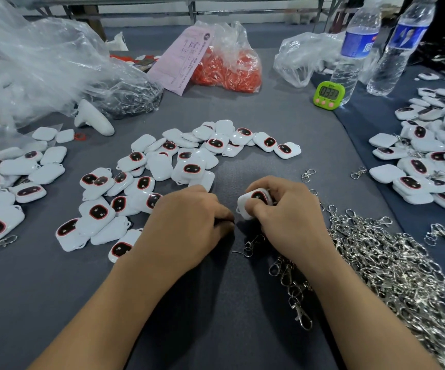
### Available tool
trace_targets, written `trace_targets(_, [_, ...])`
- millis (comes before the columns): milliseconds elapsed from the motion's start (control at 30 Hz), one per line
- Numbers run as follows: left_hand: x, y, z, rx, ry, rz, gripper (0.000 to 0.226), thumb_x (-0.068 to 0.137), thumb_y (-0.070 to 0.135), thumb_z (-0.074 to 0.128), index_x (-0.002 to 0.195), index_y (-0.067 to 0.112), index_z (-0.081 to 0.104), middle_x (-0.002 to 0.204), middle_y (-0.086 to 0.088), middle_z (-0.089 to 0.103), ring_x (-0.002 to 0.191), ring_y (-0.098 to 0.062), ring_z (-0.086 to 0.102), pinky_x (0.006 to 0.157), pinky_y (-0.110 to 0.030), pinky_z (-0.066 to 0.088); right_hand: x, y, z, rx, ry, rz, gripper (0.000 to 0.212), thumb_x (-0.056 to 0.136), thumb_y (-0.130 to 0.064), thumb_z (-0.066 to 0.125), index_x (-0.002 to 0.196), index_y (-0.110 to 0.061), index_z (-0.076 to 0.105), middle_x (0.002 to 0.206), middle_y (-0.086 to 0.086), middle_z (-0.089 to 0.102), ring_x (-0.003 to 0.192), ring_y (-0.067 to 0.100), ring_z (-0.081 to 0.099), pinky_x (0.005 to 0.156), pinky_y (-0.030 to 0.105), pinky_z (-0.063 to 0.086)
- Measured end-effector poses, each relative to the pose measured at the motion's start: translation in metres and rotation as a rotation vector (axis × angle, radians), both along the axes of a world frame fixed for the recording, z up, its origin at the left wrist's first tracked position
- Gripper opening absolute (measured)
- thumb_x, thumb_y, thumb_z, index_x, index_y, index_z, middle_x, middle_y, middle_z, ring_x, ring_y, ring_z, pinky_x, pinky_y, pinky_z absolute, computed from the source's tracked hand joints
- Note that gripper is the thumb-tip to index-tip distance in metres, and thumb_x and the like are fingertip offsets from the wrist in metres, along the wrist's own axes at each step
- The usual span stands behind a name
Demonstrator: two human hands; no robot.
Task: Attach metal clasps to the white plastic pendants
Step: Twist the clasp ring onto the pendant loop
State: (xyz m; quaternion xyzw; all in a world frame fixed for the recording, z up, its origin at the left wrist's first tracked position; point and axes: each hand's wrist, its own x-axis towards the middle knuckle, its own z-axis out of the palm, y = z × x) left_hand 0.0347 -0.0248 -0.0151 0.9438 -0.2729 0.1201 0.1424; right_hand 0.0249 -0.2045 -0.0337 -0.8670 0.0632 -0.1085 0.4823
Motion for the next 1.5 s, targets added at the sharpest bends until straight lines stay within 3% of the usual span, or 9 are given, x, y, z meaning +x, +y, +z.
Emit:
trace_targets(167, [-0.002,-0.01,-0.009,0.013,-0.113,0.035,0.029,0.092,0.038,0.056,0.077,0.024,0.076,0.071,0.007,0.064,0.079,-0.014,0.058,0.058,-0.032,0.044,-0.001,0.004,0.002,0.003,-0.003,0.006,0.011,0.078,-0.022,0.075,0.078,-0.032,0.073,0.071,-0.02,0.069,0.068,0.0,0.063,0.058,0.011,0.045])
trace_targets(467, [-0.007,0.004,-0.004,-0.152,0.204,0.034,0.023,0.081,0.053,0.071,0.1,0.041,0.075,0.093,0.017,0.065,0.093,-0.003,0.057,0.083,-0.032,0.049,-0.006,0.002,0.006,0.069,-0.021,-0.009,0.019,0.062,-0.023,0.07,0.075,-0.036,0.074,0.059,-0.014,0.066,0.048,0.0,0.054,0.046,0.014,0.041])
trace_targets(700, [0.0,-0.004,-0.008,-0.071,0.107,-0.008,0.017,0.092,0.041,0.067,0.104,0.035,0.077,0.091,0.009,0.069,0.093,-0.01,0.059,0.08,-0.031,0.044,-0.003,0.006,0.007,0.224,-0.036,-0.018,0.021,0.073,-0.014,0.069,0.072,-0.034,0.074,0.052,-0.015,0.064,0.041,-0.002,0.049,0.04,0.008,0.034])
trace_targets(800, [-0.004,-0.004,-0.014,-0.266,0.105,0.038,0.009,0.082,0.039,0.075,0.089,0.034,0.078,0.079,0.012,0.071,0.077,-0.005,0.06,0.073,-0.028,0.046,-0.003,0.006,0.006,0.251,-0.035,-0.037,0.012,0.067,-0.022,0.065,0.07,-0.03,0.074,0.052,-0.014,0.063,0.043,-0.001,0.046,0.042,0.01,0.034])
trace_targets(933, [-0.005,-0.008,-0.014,-0.627,0.249,0.148,0.009,0.083,0.041,0.067,0.084,0.034,0.073,0.067,0.017,0.071,0.063,-0.005,0.067,0.064,-0.025,0.055,-0.002,0.004,0.007,0.295,0.087,-0.027,0.015,0.068,-0.026,0.062,0.066,-0.012,0.068,0.053,-0.003,0.057,0.049,0.014,0.047,0.052,0.03,0.041])
trace_targets(1067, [-0.002,-0.011,-0.014,-0.836,0.343,0.167,0.019,0.09,0.017,0.071,0.076,0.029,0.077,0.066,0.014,0.073,0.061,-0.004,0.07,0.06,-0.018,0.055,-0.007,0.006,0.011,0.279,0.08,0.051,0.013,0.076,-0.015,0.059,0.07,-0.015,0.07,0.067,0.006,0.074,0.062,0.03,0.07,0.063,0.051,0.058])
trace_targets(1167, [-0.003,-0.012,-0.013,-0.84,0.329,0.186,0.017,0.088,0.02,0.074,0.077,0.032,0.077,0.061,0.012,0.071,0.054,-0.002,0.065,0.057,-0.015,0.051,-0.006,0.007,0.012,0.271,0.032,0.11,0.023,0.083,-0.005,0.063,0.076,-0.024,0.075,0.069,-0.002,0.074,0.059,0.015,0.063,0.06,0.041,0.055])
trace_targets(1300, [-0.003,-0.011,-0.012,-0.828,0.311,0.187,0.015,0.089,0.024,0.074,0.078,0.034,0.078,0.053,0.006,0.066,0.046,-0.003,0.057,0.049,-0.021,0.048,-0.006,0.007,0.01,0.188,0.003,0.168,0.015,0.081,-0.017,0.078,0.075,-0.031,0.077,0.064,-0.008,0.071,0.056,0.004,0.059,0.055,0.021,0.048])
trace_targets(1500, [-0.003,-0.012,-0.008,-0.969,0.4,0.206,0.013,0.081,0.013,0.081,0.08,0.026,0.08,0.063,0.003,0.073,0.05,-0.007,0.064,0.053,-0.019,0.053,-0.009,0.005,0.015,0.215,-0.078,0.107,0.017,0.085,-0.013,0.077,0.072,-0.025,0.077,0.063,0.001,0.069,0.062,0.028,0.064,0.058,0.045,0.056])
